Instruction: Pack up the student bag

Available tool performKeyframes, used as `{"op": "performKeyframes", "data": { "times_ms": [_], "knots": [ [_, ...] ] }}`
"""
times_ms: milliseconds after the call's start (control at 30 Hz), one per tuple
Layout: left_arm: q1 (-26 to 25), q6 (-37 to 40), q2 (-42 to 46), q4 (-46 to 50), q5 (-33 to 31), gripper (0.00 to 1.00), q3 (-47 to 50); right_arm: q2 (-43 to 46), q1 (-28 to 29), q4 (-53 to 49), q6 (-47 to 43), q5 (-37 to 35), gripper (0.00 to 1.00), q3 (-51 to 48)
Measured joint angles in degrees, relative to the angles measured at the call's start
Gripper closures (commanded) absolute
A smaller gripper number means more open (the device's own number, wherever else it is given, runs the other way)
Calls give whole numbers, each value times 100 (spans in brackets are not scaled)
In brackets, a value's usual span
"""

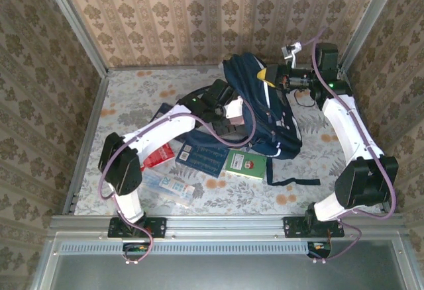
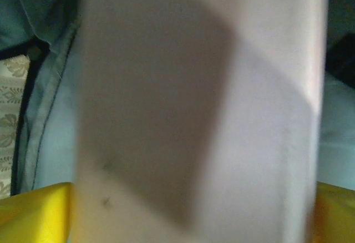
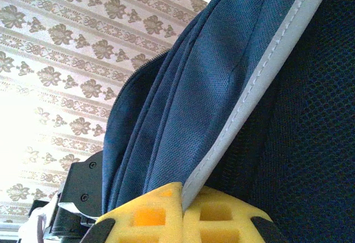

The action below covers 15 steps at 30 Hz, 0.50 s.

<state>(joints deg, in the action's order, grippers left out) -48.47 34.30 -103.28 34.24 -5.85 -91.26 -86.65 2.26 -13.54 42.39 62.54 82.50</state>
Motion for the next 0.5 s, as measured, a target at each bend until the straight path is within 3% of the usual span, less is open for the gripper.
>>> {"op": "performKeyframes", "data": {
  "times_ms": [267, 500],
  "knots": [
    [-31, -120, -170, -275, -63, 0, -61, 7, -4, 4, -46, -260, 100, -61],
    [57, -608, 400, -472, -103, 0, 634, 289, -249, 52, -26, -675, 100, -376]
  ]
}}
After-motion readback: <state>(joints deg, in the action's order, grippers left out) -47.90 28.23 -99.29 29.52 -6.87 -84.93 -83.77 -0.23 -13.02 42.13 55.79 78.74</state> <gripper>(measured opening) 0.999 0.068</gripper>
